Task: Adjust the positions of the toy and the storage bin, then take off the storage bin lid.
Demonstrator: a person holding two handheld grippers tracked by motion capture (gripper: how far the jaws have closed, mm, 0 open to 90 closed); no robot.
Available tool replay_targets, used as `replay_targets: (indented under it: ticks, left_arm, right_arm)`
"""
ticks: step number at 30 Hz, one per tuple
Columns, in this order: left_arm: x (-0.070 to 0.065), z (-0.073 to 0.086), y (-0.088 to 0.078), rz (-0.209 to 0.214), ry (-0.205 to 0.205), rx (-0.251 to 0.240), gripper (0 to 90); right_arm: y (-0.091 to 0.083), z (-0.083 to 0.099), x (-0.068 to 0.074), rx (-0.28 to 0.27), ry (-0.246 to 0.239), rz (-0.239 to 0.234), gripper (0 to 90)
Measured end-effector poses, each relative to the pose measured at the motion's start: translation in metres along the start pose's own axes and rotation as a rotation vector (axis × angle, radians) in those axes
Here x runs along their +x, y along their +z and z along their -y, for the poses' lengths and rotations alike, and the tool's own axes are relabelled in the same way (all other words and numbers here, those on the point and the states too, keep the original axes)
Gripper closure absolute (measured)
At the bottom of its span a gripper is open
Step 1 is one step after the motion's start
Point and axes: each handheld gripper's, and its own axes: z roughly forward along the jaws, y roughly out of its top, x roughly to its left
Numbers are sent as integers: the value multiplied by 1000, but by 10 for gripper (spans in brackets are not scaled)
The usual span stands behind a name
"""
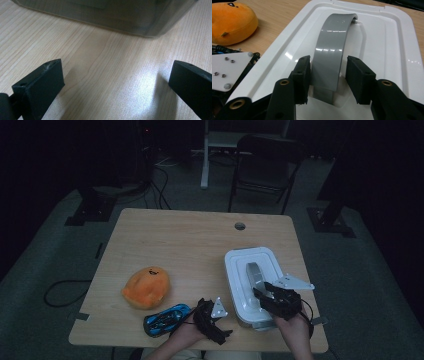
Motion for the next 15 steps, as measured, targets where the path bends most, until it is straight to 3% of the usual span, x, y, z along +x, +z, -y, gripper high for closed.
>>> replay_targets:
  ticks: [6, 9, 15]
  left_arm:
    - [0, 0, 0, 0, -2, -1, 4]
    - [0, 0, 0, 0, -1, -1, 4]
    - [0, 0, 0, -2, -4, 0, 4]
  right_arm:
    - [0, 0, 1, -3, -3, 7, 563]
    - [0, 1, 1, -7, -7, -16, 650]
    - [-1, 1, 0, -8, 14, -28, 669]
